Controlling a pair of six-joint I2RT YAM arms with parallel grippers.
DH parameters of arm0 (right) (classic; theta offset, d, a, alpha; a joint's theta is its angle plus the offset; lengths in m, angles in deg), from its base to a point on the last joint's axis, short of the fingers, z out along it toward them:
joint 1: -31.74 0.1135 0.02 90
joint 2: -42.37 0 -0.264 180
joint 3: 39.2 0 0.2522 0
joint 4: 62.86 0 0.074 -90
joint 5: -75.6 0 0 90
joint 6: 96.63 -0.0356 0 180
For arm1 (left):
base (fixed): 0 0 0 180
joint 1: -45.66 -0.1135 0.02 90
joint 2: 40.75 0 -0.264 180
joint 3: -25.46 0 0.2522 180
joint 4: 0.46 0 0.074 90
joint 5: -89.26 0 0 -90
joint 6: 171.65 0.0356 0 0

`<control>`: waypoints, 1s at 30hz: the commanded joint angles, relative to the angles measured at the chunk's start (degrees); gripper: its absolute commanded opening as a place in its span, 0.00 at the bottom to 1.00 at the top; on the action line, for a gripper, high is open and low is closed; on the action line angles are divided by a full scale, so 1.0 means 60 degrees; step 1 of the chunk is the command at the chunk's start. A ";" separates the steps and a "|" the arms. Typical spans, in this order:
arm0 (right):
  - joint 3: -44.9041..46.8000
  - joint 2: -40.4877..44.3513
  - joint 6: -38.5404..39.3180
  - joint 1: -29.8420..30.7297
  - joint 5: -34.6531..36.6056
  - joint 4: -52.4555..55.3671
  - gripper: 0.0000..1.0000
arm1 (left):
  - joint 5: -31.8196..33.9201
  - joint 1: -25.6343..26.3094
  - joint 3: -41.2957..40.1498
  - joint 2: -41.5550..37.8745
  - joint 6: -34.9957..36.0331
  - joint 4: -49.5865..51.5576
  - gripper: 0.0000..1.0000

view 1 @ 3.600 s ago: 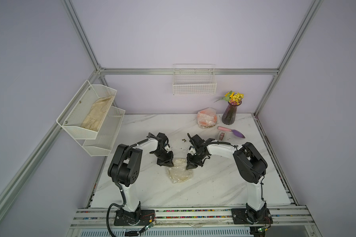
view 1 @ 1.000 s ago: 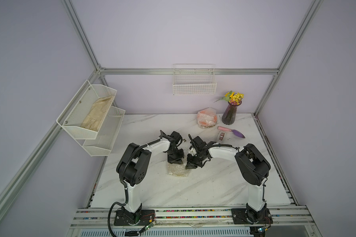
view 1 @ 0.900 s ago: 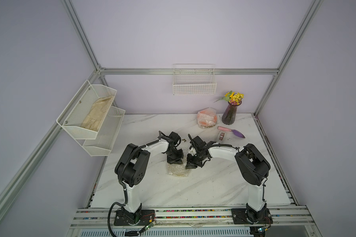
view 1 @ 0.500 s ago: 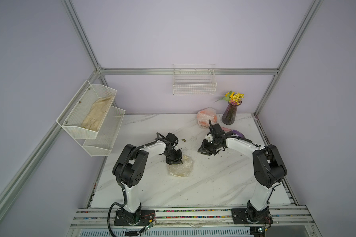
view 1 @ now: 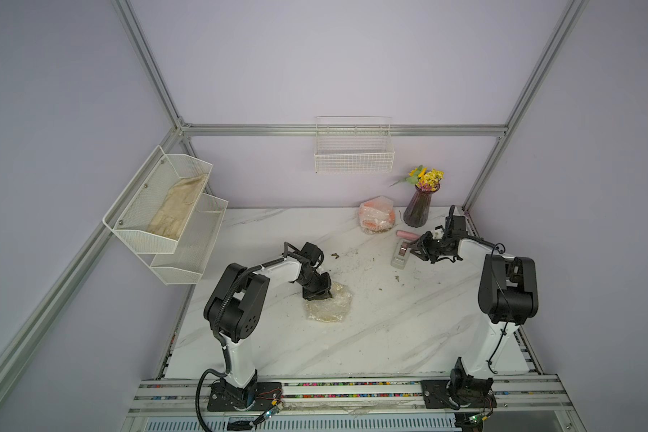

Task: Wrap dinner plates in bubble wrap
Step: Pull the tape from the tape cutter.

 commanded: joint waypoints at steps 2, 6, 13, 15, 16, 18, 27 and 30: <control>0.0541 -0.0159 -0.0453 0.0018 -0.0882 -0.1120 0.32 | 0.1333 0.0011 -0.0650 0.0540 -0.0142 0.0799 0.11; 0.1042 -0.0151 -0.0535 0.0026 -0.0950 -0.1502 0.33 | 0.1269 0.0014 -0.0628 0.0542 -0.0157 0.0795 0.11; 0.1665 -0.0386 -0.0840 0.0022 -0.1064 -0.2098 0.33 | 0.1275 0.0014 -0.0541 0.0583 -0.0127 0.0876 0.11; 0.1766 -0.0421 -0.0848 0.0029 -0.1012 -0.2166 0.33 | 0.1273 0.0013 -0.0518 0.0583 -0.0128 0.0894 0.11; 0.1805 -0.0492 -0.0930 0.0030 -0.1046 -0.2264 0.33 | 0.1272 0.0015 -0.0518 0.0591 -0.0152 0.0885 0.11; 0.1909 -0.0700 -0.1267 0.0032 -0.1195 -0.2767 0.31 | 0.1271 0.0015 -0.0506 0.0611 -0.0131 0.0886 0.11; 0.2382 -0.0999 -0.2223 0.0042 -0.1168 -0.4276 0.15 | 0.1273 0.0014 -0.0525 0.0633 -0.0157 0.0898 0.11; 0.2406 -0.0711 -0.2234 0.0042 -0.0965 -0.4208 0.05 | 0.1282 0.0012 -0.0542 0.0568 -0.0142 0.0901 0.11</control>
